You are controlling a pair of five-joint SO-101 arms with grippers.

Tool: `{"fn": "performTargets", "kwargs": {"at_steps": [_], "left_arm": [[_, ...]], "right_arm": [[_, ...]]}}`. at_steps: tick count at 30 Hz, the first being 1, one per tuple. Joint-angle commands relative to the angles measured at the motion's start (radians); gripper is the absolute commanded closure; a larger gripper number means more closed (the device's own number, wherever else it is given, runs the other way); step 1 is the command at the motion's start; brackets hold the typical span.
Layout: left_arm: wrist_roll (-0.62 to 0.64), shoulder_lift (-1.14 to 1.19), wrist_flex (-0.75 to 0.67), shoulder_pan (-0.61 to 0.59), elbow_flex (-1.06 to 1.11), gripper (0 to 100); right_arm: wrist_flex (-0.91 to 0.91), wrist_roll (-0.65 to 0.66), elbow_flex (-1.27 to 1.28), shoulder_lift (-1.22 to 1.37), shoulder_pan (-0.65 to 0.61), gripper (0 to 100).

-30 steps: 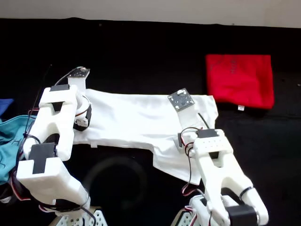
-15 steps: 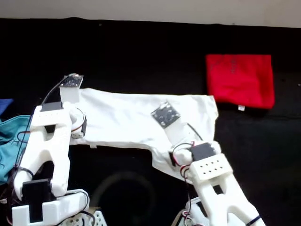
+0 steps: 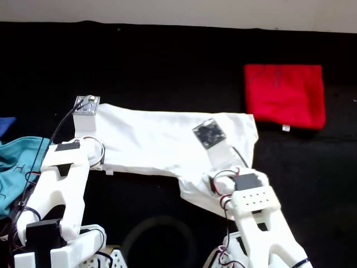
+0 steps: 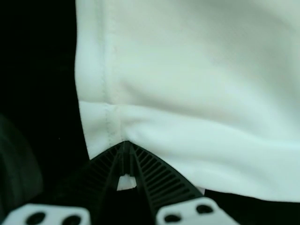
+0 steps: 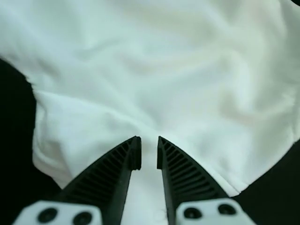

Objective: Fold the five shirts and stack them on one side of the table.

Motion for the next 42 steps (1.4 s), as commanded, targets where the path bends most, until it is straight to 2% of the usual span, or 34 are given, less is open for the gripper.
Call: {"fn": "performTargets", "kwargs": {"at_steps": [1,6,9,13,17,22,27,34,38,42], "left_arm": [[-0.006,-0.004,-0.028,-0.007,0.004,99],[-0.006,-0.002,-0.029,-0.007,0.004,99],[-0.006,-0.002,-0.029,-0.007,0.005,99],[-0.006,-0.002,-0.029,-0.007,0.005,99],[-0.006,-0.002,-0.029,-0.007,0.005,99],[-0.006,-0.002,-0.031,-0.007,0.005,99],[-0.006,-0.002,-0.031,-0.007,0.005,99],[-0.006,-0.002,-0.031,-0.007,0.005,99],[-0.006,-0.002,-0.032,-0.007,0.005,99],[-0.006,-0.002,-0.032,-0.007,0.005,99]], "right_arm": [[0.058,0.009,-0.09,-0.022,0.074,93.3],[0.303,0.023,-0.186,-0.084,0.079,93.3],[0.315,0.143,-0.122,-0.082,0.096,93.3],[0.125,0.187,0.027,-0.025,0.156,93.3],[-0.091,0.187,0.065,0.099,0.236,93.3],[-0.147,0.183,-0.065,0.271,0.305,93.3],[0.071,0.181,-0.186,0.236,0.285,93.3],[0.364,0.183,-0.242,-0.074,0.245,93.3],[0.564,0.187,-0.2,-0.231,0.122,93.2],[0.602,0.187,-0.11,-0.274,-0.004,93.1]]}}
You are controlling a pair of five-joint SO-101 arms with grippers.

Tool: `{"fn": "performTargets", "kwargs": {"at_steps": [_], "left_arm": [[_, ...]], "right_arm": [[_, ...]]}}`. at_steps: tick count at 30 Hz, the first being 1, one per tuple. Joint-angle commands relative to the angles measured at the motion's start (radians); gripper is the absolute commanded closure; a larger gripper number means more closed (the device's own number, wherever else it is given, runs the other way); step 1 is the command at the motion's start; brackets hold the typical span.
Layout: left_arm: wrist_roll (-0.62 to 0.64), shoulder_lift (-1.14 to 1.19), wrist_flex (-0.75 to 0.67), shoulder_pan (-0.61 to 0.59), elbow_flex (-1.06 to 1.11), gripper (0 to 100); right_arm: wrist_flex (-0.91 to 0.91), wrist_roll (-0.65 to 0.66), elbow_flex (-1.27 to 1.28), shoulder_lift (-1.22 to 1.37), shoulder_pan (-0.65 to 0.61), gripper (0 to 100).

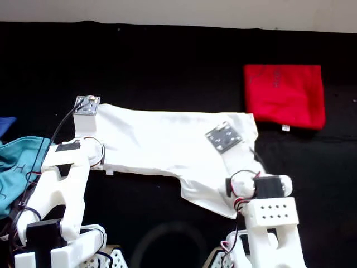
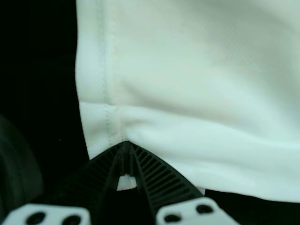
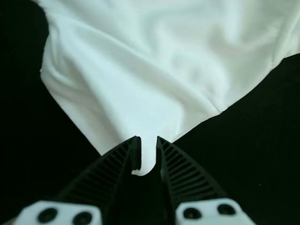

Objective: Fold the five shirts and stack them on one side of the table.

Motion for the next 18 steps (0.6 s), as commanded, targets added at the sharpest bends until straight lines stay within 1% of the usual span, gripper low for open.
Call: {"fn": "performTargets", "kwargs": {"at_steps": [1,4,8,10,13,18], "left_arm": [[-0.006,-0.002,-0.026,-0.007,0.002,99],[-0.006,-0.002,-0.026,-0.007,0.002,99],[-0.006,-0.002,-0.026,-0.007,0.002,99],[-0.006,-0.002,-0.026,-0.007,0.002,99],[-0.006,-0.002,-0.026,-0.007,0.002,99],[-0.006,-0.002,-0.026,-0.005,0.002,99]], "right_arm": [[0.022,0.011,0.076,-0.03,-0.105,93.1],[-0.065,0.009,0.168,-0.001,-0.139,93.1],[-0.237,0.005,0.225,0.074,-0.136,93.0],[-0.305,-0.014,0.225,0.131,-0.111,89.9],[-0.344,-0.051,0.202,0.209,-0.067,83.5],[-0.351,-0.038,0.168,0.291,-0.064,85.8]]}}
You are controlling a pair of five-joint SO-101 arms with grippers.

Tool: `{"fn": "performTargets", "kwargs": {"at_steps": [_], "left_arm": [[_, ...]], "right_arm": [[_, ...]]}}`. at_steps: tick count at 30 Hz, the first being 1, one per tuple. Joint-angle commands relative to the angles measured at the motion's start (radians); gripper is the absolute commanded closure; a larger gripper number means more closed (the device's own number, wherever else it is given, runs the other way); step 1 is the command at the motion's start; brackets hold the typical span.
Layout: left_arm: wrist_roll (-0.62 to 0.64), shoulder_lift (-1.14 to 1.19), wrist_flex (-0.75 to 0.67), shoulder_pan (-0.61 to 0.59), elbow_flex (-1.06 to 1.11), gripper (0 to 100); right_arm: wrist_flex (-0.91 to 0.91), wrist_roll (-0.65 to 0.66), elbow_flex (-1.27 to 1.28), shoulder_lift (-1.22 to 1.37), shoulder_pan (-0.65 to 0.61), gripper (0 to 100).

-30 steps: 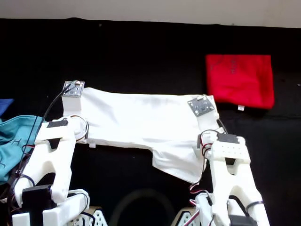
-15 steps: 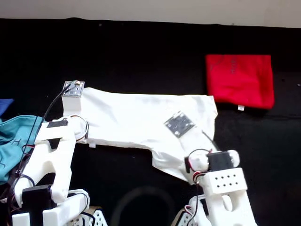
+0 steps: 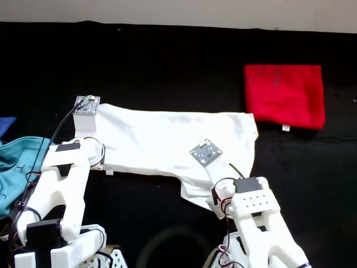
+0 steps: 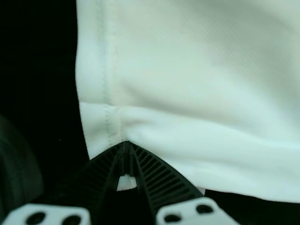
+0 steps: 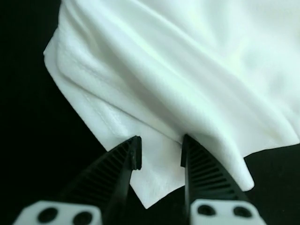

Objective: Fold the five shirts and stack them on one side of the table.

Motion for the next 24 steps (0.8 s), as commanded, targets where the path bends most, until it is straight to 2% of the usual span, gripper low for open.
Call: {"fn": "performTargets", "kwargs": {"at_steps": [1,6,11,19,24], "left_arm": [[-0.006,-0.002,-0.025,-0.005,0.002,99],[-0.006,-0.002,-0.025,-0.005,0.002,99],[-0.006,-0.002,-0.025,-0.005,0.002,99],[-0.006,-0.002,-0.025,-0.005,0.002,99],[-0.006,-0.002,-0.025,-0.005,0.002,99]], "right_arm": [[-0.013,0.0,-0.045,0.051,0.018,85.8],[-0.015,0.025,-0.045,0.064,0.021,86.4],[0.007,0.025,-0.113,0.064,0.021,99.6],[0.225,0.025,-0.318,0.064,0.019,99.0],[0.271,0.026,-0.328,0.065,0.019,98.5]]}}
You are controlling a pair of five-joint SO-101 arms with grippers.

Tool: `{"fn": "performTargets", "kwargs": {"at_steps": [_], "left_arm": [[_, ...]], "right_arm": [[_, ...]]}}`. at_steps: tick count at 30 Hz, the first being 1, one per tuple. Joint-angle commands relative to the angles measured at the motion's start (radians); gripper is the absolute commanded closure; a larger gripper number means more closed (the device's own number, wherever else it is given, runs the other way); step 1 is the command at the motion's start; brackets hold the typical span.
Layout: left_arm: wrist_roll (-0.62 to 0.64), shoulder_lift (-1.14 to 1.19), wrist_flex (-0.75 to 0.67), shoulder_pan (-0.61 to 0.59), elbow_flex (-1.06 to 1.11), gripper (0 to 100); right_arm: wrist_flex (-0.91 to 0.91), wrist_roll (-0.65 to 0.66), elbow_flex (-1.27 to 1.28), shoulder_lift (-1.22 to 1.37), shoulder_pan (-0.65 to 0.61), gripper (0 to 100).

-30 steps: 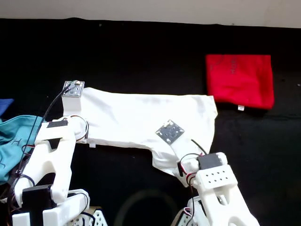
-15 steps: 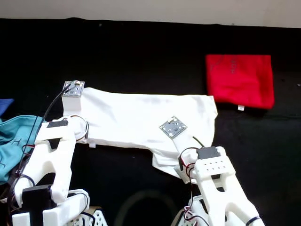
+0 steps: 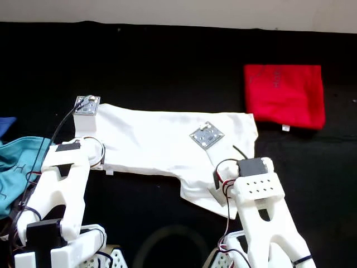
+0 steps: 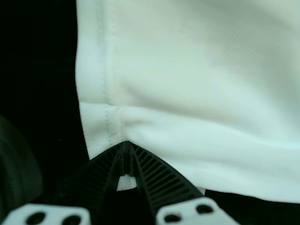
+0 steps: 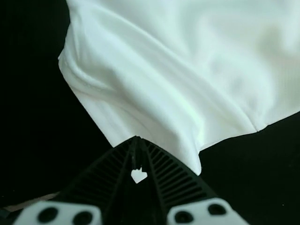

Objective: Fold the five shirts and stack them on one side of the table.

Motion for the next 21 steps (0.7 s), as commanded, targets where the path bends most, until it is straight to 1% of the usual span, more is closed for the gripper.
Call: {"fn": "performTargets", "kwargs": {"at_steps": [1,3,7,9,11,21], "left_arm": [[-0.006,-0.002,-0.025,-0.005,0.002,99],[-0.006,-0.002,-0.025,-0.005,0.002,99],[-0.006,-0.002,-0.025,-0.005,0.002,99],[-0.006,-0.002,-0.025,-0.005,0.002,99],[-0.006,-0.002,-0.025,-0.005,0.002,99],[-0.006,-0.002,-0.025,-0.005,0.002,99]], "right_arm": [[0.016,0.012,-0.039,0.012,0.008,98.5],[-0.013,0.008,-0.012,0.012,0.007,95.2],[-0.171,0.009,0.088,0.013,0.012,81.9],[-0.237,0.008,0.127,0.013,0.012,82.0],[-0.265,0.008,0.151,0.013,0.012,83.6],[-0.275,0.012,0.174,0.015,0.012,84.0]]}}
